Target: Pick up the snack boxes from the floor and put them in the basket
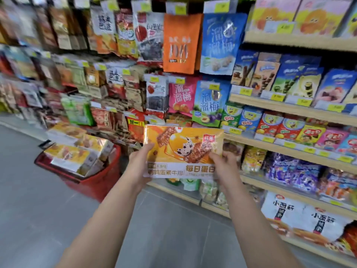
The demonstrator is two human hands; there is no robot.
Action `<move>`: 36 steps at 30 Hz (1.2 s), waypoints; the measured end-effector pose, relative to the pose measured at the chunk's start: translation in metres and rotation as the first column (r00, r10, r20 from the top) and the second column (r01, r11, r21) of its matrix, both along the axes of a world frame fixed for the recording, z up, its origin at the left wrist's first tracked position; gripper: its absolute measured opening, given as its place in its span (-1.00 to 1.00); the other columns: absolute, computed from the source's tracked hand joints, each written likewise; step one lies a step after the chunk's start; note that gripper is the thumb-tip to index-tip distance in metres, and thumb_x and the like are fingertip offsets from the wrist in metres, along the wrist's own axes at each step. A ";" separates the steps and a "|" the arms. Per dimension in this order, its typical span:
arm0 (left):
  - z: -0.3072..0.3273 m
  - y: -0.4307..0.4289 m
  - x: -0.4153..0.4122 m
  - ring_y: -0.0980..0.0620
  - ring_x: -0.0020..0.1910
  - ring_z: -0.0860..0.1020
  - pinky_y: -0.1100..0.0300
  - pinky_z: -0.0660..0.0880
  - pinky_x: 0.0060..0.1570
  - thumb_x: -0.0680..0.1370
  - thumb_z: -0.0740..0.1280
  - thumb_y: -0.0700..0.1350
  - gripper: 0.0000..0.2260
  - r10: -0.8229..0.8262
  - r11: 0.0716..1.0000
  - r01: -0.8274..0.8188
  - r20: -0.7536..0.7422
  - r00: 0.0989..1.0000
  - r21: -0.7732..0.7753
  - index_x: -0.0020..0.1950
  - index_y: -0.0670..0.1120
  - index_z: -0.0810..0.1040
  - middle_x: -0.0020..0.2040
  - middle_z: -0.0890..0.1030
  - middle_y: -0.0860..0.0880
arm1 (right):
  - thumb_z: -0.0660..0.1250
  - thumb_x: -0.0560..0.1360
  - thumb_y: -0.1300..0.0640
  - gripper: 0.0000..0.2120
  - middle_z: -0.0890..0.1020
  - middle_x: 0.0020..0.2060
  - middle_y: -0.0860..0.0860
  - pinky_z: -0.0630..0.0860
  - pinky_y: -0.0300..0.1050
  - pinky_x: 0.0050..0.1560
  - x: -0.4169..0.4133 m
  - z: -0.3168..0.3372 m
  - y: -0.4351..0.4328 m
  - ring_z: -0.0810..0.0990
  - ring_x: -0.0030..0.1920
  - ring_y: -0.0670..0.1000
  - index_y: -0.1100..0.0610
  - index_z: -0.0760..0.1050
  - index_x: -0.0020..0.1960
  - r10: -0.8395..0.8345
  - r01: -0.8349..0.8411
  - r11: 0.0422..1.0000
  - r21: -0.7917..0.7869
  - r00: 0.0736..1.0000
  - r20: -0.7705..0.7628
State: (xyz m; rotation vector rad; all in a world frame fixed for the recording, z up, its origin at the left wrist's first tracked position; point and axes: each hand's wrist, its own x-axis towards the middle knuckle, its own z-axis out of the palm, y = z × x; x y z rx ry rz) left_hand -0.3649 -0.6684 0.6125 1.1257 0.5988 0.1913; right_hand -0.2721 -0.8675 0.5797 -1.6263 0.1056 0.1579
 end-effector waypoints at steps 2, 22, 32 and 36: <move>-0.003 0.040 -0.020 -0.24 -0.01 0.65 -0.33 0.55 -0.08 0.36 0.41 0.15 -0.39 0.033 0.999 -0.033 -0.016 0.999 0.024 0.31 -0.12 0.40 0.14 0.63 -0.23 | 0.38 0.47 0.03 -0.63 0.56 0.12 0.07 0.59 0.07 0.05 -0.011 -0.005 0.044 0.61 0.03 0.08 0.06 0.34 0.21 0.017 -0.017 1.000 0.002 1.000 0.006; -0.048 0.340 -0.156 0.04 -0.27 0.52 0.13 0.42 -0.13 0.55 0.29 -0.01 -0.86 0.304 0.952 -0.300 -0.218 0.927 0.055 -0.10 -0.01 0.36 -0.25 0.53 -0.03 | 0.34 0.49 0.12 -0.77 0.59 -0.03 0.07 0.53 -0.06 -0.23 -0.089 -0.054 0.397 0.63 -0.06 0.11 0.06 0.38 0.11 0.258 -0.270 0.955 -0.119 0.960 -0.109; -0.075 0.481 -0.094 0.00 -0.14 0.57 -0.14 0.46 0.21 0.49 0.35 0.05 -0.59 0.380 0.919 -0.390 -0.380 0.843 0.056 0.25 -0.08 0.35 -0.13 0.57 -0.05 | 0.34 0.49 0.18 -0.92 0.63 -0.14 0.09 0.64 0.14 -0.16 -0.009 -0.087 0.550 0.67 -0.16 0.14 0.07 0.44 -0.06 0.364 -0.400 0.909 -0.116 0.899 -0.245; -0.085 0.530 -0.073 0.02 -0.20 0.52 -0.05 0.47 0.10 0.52 0.33 0.00 -0.64 0.438 0.891 -0.446 -0.424 0.793 0.086 0.24 -0.09 0.34 -0.15 0.52 -0.04 | 0.36 0.44 0.14 -0.71 0.64 -0.09 0.16 0.56 -0.12 -0.39 0.016 -0.100 0.610 0.68 -0.23 0.13 0.21 0.47 0.13 0.438 -0.490 0.862 -0.127 0.848 -0.299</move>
